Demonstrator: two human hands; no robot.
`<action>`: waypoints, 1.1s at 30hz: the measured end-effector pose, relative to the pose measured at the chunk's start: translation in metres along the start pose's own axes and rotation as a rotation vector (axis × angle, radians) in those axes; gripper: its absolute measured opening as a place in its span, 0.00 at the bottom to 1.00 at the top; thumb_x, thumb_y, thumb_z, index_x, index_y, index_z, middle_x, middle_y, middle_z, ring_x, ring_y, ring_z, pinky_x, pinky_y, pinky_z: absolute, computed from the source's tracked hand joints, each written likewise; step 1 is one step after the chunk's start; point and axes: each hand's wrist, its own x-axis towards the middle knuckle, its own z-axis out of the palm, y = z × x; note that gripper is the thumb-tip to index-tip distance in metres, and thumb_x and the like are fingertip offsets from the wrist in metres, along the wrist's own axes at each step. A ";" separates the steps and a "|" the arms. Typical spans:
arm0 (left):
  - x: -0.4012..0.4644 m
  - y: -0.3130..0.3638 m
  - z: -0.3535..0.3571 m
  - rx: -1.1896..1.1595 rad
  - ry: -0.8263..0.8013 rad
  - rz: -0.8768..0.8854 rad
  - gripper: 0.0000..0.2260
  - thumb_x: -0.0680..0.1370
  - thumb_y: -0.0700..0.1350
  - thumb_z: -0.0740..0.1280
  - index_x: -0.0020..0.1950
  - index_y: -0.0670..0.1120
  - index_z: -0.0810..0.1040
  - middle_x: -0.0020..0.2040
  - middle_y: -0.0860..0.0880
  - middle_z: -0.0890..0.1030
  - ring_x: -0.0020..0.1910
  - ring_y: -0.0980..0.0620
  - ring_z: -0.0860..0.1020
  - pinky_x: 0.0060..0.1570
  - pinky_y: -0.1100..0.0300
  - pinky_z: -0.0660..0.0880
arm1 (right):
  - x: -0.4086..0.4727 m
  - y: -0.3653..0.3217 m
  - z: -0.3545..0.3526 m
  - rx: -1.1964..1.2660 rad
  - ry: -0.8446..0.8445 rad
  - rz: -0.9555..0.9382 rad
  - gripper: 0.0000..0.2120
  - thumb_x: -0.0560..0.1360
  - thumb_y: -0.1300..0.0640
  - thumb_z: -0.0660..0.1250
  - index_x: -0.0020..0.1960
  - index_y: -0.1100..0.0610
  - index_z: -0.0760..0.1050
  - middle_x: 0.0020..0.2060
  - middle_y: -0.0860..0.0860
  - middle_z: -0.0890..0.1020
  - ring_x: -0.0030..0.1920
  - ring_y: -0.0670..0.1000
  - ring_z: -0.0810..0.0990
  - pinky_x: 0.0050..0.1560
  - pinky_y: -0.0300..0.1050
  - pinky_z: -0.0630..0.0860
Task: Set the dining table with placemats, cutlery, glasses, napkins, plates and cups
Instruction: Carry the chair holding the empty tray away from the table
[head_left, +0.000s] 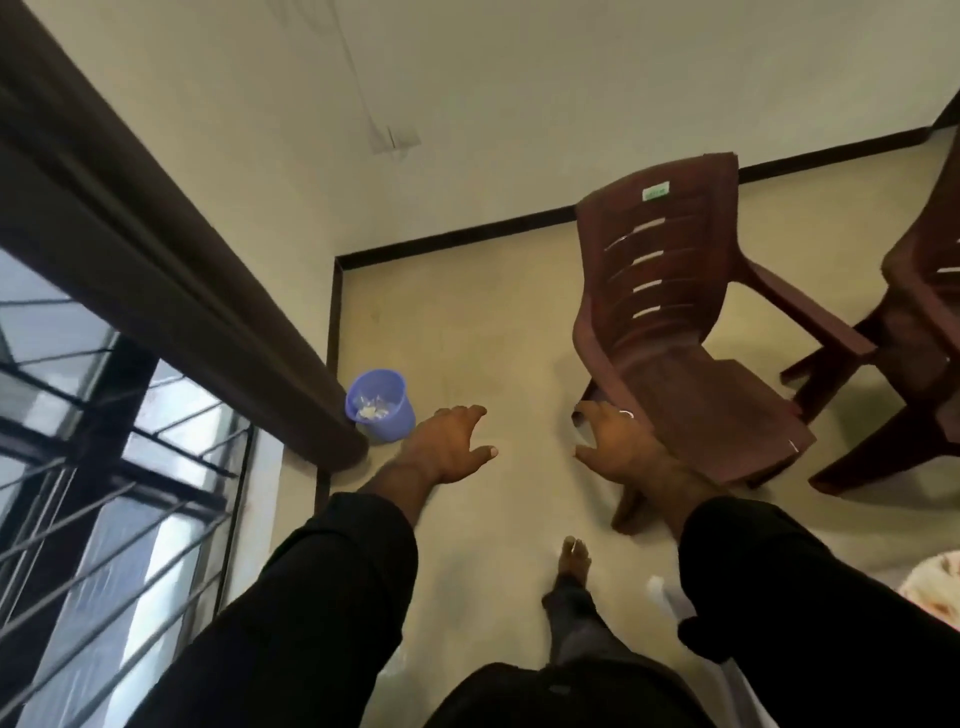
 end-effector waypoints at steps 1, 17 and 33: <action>0.024 -0.006 -0.010 0.003 -0.009 -0.002 0.35 0.81 0.65 0.67 0.84 0.51 0.62 0.79 0.47 0.72 0.77 0.43 0.70 0.73 0.44 0.71 | 0.028 0.004 -0.009 0.006 0.005 0.004 0.34 0.75 0.43 0.72 0.77 0.52 0.67 0.68 0.54 0.76 0.67 0.61 0.77 0.68 0.54 0.74; 0.432 -0.040 -0.226 0.116 0.002 0.187 0.35 0.81 0.64 0.67 0.84 0.53 0.62 0.79 0.47 0.72 0.76 0.43 0.71 0.73 0.46 0.73 | 0.368 0.053 -0.207 0.160 0.417 0.341 0.31 0.80 0.42 0.66 0.78 0.55 0.63 0.68 0.60 0.74 0.65 0.65 0.76 0.62 0.62 0.77; 0.773 0.182 -0.336 0.470 -0.177 0.973 0.29 0.85 0.58 0.64 0.83 0.51 0.63 0.78 0.46 0.73 0.76 0.43 0.70 0.72 0.43 0.73 | 0.493 0.159 -0.248 0.426 0.685 0.999 0.27 0.83 0.43 0.63 0.76 0.56 0.64 0.64 0.60 0.76 0.62 0.64 0.78 0.60 0.57 0.77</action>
